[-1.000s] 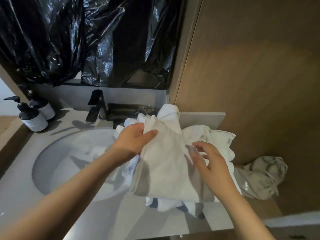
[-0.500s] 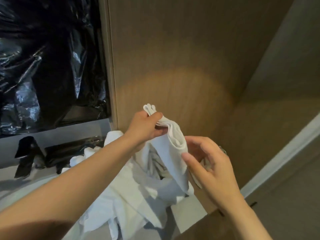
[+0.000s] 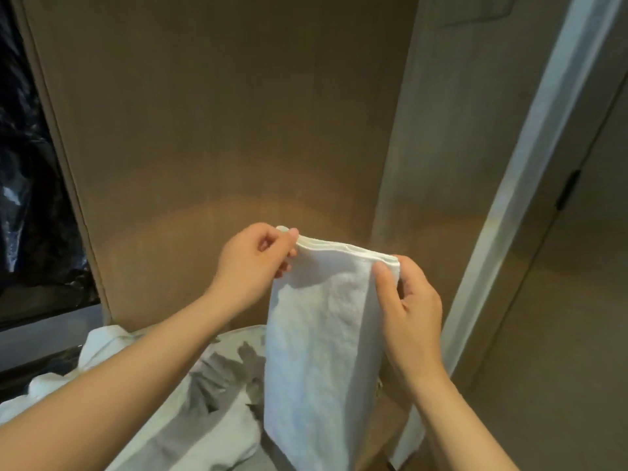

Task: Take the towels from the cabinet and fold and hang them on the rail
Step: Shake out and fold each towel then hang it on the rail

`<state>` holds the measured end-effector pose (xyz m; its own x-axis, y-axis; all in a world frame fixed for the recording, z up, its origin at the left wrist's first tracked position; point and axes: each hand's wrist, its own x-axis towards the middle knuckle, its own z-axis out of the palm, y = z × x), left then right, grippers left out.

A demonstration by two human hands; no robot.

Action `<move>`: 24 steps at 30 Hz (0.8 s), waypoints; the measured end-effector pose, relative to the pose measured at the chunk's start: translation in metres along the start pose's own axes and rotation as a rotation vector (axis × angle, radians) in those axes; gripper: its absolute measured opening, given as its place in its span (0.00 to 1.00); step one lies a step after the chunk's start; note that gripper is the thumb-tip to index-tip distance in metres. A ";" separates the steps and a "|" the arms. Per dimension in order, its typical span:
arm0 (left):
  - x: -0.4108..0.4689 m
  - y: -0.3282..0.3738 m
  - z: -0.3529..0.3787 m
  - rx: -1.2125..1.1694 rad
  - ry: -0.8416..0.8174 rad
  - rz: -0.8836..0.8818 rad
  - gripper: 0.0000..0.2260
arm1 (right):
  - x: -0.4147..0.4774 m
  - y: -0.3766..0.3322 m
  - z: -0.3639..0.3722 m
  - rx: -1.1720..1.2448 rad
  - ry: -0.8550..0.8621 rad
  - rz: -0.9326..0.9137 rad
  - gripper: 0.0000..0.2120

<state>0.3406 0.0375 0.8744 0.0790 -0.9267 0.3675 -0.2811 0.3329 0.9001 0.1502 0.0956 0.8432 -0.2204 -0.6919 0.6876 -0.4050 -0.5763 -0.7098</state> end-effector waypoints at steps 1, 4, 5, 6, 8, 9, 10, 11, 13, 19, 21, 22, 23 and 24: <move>-0.006 0.001 0.006 0.040 0.024 0.085 0.10 | 0.009 0.003 -0.011 -0.008 -0.009 0.002 0.08; -0.025 -0.001 0.034 0.073 0.023 0.172 0.06 | 0.028 0.009 -0.050 -0.066 -0.089 -0.009 0.08; -0.028 -0.004 0.041 0.074 -0.005 0.150 0.09 | 0.033 0.009 -0.058 -0.092 -0.133 -0.018 0.09; -0.030 -0.006 0.053 0.067 -0.048 0.118 0.13 | 0.038 0.009 -0.070 -0.129 -0.180 -0.028 0.09; -0.031 -0.005 0.079 0.016 -0.148 0.046 0.22 | 0.045 0.010 -0.096 -0.210 -0.259 -0.054 0.10; -0.029 -0.004 0.093 -0.016 -0.194 0.025 0.27 | 0.050 0.010 -0.108 -0.242 -0.276 -0.069 0.11; -0.026 -0.002 0.107 -0.057 -0.232 0.006 0.31 | 0.054 0.010 -0.120 -0.265 -0.277 -0.082 0.12; -0.023 0.000 0.120 -0.126 -0.263 -0.032 0.33 | 0.059 0.011 -0.131 -0.279 -0.269 -0.089 0.13; -0.016 -0.003 0.147 -0.361 -0.338 -0.176 0.33 | 0.068 0.014 -0.153 -0.273 -0.238 -0.080 0.13; 0.012 0.011 0.212 -0.623 -0.492 -0.289 0.26 | 0.100 0.045 -0.199 -0.259 -0.122 0.025 0.11; 0.031 0.021 0.227 -0.614 -0.420 -0.194 0.23 | 0.117 0.061 -0.210 -0.275 -0.064 0.058 0.11; 0.042 0.026 0.234 -0.599 -0.390 -0.143 0.22 | 0.127 0.070 -0.215 -0.287 -0.033 0.065 0.11; 0.053 0.031 0.241 -0.567 -0.367 -0.086 0.20 | 0.138 0.079 -0.220 -0.305 -0.005 0.070 0.12; 0.065 0.037 0.248 -0.522 -0.346 -0.028 0.19 | 0.149 0.088 -0.225 -0.329 0.019 0.075 0.12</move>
<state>0.0981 -0.0536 0.8730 -0.2592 -0.9099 0.3238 0.2279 0.2682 0.9360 -0.1178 0.0392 0.9175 -0.2753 -0.7170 0.6404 -0.6510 -0.3511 -0.6730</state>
